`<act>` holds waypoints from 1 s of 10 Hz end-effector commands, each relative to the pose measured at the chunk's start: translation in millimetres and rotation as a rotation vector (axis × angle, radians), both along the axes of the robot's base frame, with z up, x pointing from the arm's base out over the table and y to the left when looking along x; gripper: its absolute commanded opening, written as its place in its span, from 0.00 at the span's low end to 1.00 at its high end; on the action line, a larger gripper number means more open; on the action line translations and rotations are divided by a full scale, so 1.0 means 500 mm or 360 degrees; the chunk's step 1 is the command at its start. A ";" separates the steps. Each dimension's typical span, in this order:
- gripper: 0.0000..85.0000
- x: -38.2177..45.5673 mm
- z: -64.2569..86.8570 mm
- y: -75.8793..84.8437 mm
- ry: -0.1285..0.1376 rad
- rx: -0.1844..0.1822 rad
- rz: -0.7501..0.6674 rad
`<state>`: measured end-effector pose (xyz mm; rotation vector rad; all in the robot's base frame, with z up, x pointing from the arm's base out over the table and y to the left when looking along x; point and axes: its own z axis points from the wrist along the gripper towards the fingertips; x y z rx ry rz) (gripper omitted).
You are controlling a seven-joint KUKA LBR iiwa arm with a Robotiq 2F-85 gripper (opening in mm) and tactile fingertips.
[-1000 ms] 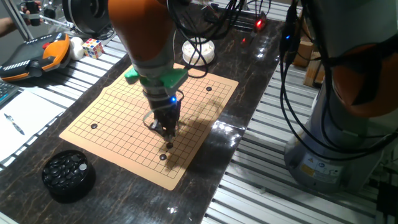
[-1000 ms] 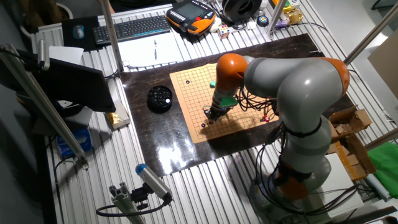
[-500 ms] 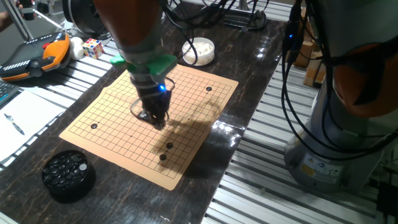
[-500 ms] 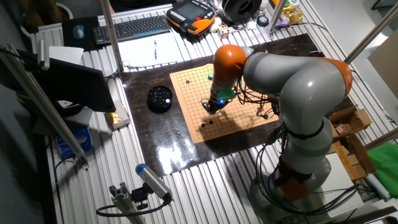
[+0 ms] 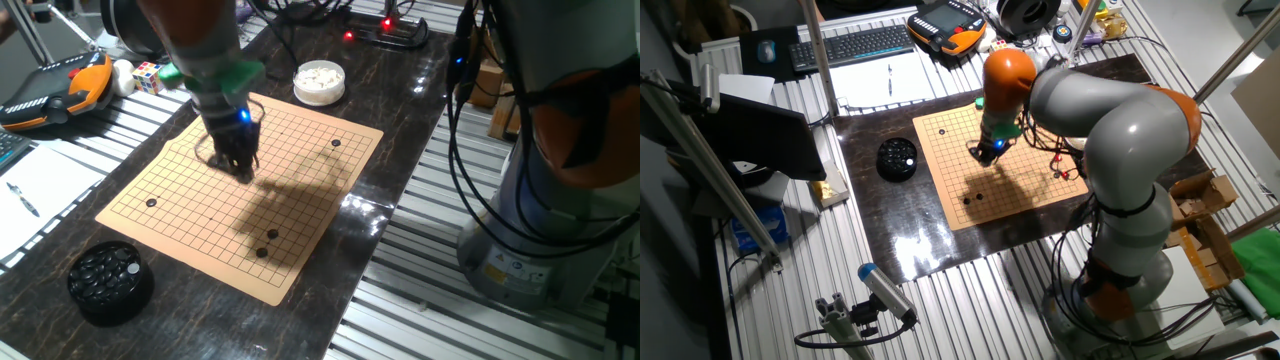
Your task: Play the first move as black on the 3-4 point in the upper right corner of the Go board
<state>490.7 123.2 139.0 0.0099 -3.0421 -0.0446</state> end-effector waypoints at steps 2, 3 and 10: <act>0.01 0.029 0.028 -0.039 0.0017 -0.0014 0.0030; 0.01 0.041 0.039 -0.060 0.0019 -0.0018 0.0044; 0.01 0.061 0.072 -0.109 0.0045 -0.0001 0.0062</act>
